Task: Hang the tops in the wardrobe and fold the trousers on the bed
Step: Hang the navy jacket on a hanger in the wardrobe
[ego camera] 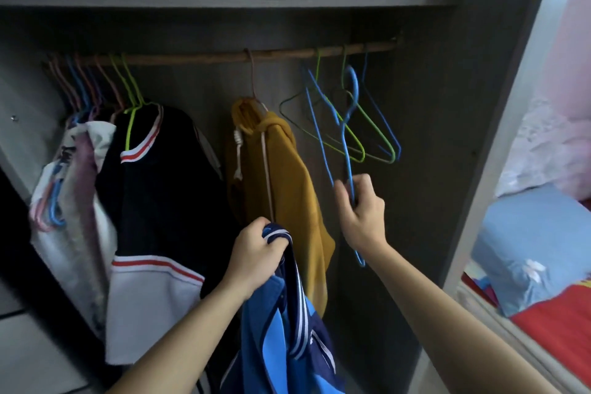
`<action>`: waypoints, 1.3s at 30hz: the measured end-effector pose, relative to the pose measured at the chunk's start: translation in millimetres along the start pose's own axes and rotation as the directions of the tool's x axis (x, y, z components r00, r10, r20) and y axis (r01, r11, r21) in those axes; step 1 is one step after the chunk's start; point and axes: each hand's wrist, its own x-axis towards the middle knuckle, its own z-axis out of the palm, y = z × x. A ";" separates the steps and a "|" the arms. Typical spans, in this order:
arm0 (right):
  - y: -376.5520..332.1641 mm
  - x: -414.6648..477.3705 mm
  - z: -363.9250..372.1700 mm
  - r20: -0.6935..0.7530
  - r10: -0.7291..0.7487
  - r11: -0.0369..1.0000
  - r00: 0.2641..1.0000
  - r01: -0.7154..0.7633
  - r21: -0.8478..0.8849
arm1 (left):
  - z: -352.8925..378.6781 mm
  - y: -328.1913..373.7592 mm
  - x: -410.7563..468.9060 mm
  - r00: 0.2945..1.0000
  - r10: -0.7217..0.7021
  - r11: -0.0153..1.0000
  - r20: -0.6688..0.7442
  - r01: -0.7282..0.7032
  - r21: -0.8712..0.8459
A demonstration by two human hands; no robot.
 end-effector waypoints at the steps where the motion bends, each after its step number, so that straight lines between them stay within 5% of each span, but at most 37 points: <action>1: 2.0 -16.0 -8.9 -0.014 0.010 1.000 1.000 -0.011 -0.019 | 1.3 -2.1 -3.7 1.000 0.011 1.000 0.020 -0.011 0.000; 10: -21.3 -151.5 -103.3 -0.070 0.193 0.955 0.979 -0.204 -0.217 | 38.3 -25.6 -36.9 0.976 0.107 0.983 0.188 -0.132 0.124; 15: -45.8 -194.0 -172.3 -0.068 0.436 0.798 0.897 -0.421 -0.432 | 70.0 -21.2 -47.7 0.955 0.141 0.916 0.259 -0.225 0.332; 22: -93.2 -212.3 -245.7 0.184 0.580 0.680 0.794 -0.347 -0.645 | 106.1 0.0 -66.4 0.946 0.152 0.789 0.286 -0.290 0.541; 25: -96.3 -222.1 -267.4 0.254 0.594 0.726 0.763 -0.373 -0.578 | 121.5 14.1 -84.4 0.946 0.153 0.771 0.284 -0.295 0.564; 30: -78.9 -237.8 -272.3 0.112 0.537 0.788 0.836 -0.450 -0.421 | 159.9 61.5 -124.1 0.919 0.229 0.794 0.321 -0.367 0.484; 35: -54.7 -244.8 -274.4 0.083 0.675 0.688 0.733 -0.584 -0.431 | 178.9 90.4 -152.3 0.863 0.364 0.802 0.350 -0.482 0.353; 39: -53.3 -236.2 -286.0 0.010 0.659 0.752 0.752 -0.659 -0.039 | 168.5 98.4 -162.5 0.838 0.434 0.698 0.331 -0.545 0.464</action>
